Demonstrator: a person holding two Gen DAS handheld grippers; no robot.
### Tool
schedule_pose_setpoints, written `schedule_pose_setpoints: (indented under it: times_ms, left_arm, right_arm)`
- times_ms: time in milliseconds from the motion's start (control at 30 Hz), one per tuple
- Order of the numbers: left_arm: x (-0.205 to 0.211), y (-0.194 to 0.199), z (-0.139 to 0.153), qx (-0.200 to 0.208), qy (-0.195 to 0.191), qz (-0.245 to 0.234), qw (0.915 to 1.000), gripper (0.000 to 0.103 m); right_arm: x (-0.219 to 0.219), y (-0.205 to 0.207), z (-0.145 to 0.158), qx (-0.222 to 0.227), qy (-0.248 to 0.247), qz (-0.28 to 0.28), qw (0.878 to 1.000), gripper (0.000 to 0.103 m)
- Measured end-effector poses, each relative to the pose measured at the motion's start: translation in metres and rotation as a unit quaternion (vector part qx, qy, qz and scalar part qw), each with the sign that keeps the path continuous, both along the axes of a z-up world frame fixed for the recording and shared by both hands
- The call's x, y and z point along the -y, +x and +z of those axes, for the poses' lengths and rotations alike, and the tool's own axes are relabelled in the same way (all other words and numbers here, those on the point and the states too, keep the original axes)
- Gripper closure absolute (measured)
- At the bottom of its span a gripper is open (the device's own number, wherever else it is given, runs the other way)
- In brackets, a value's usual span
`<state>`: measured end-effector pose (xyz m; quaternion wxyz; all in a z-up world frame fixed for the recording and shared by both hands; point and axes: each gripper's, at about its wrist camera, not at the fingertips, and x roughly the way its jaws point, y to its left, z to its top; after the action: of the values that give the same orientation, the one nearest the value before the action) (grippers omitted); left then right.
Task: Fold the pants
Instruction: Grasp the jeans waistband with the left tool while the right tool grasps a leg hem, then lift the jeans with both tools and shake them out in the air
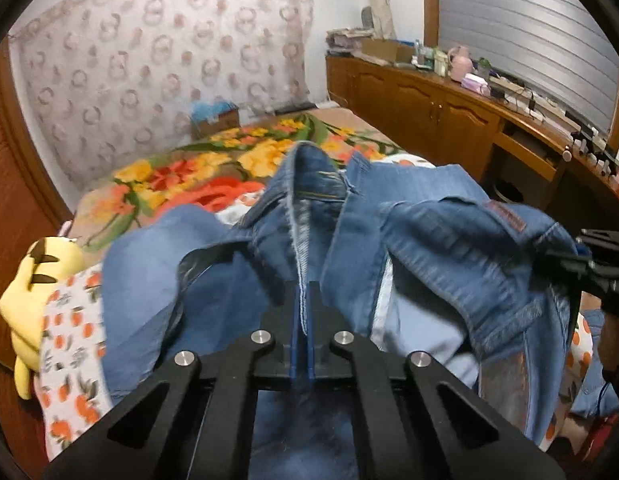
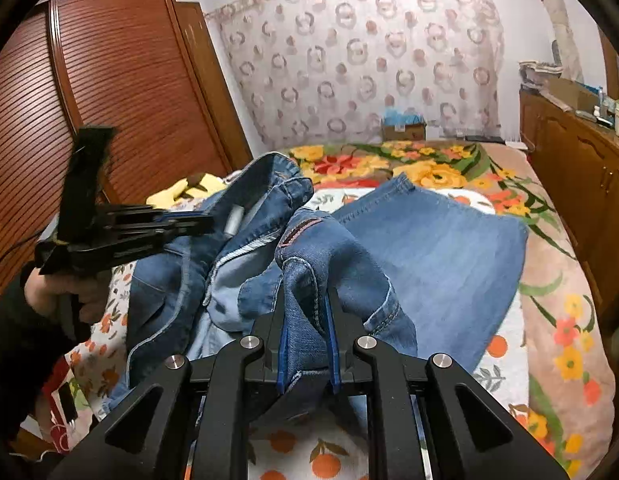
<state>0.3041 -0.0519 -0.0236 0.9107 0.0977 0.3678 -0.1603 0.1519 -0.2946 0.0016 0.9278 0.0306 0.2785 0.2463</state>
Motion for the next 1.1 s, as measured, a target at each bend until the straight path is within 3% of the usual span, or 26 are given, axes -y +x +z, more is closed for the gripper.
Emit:
schedule_pose_setpoints:
  times_ms: [400, 733, 933, 1100]
  left_arm:
    - [-0.077, -0.09, 0.035, 0.058, -0.02, 0.049, 0.9969, 0.1]
    - [-0.137, -0.164, 0.009, 0.062, -0.039, 0.102, 0.9921, 0.1]
    - [-0.149, -0.176, -0.003, 0.057, -0.052, 0.113, 0.9906, 0.1]
    - [-0.146, -0.179, -0.005, 0.06, -0.056, 0.108, 0.9908, 0.1]
  right_arm:
    - [0.012, -0.067, -0.021, 0.014, 0.006, -0.047, 0.999, 0.088]
    - [-0.003, -0.106, -0.052, -0.011, -0.013, -0.074, 0.997, 0.087]
    - [-0.026, -0.116, -0.032, 0.012, -0.036, -0.092, 0.995, 0.063]
    - [-0.058, -0.125, -0.012, 0.07, -0.039, -0.098, 0.992, 0.046]
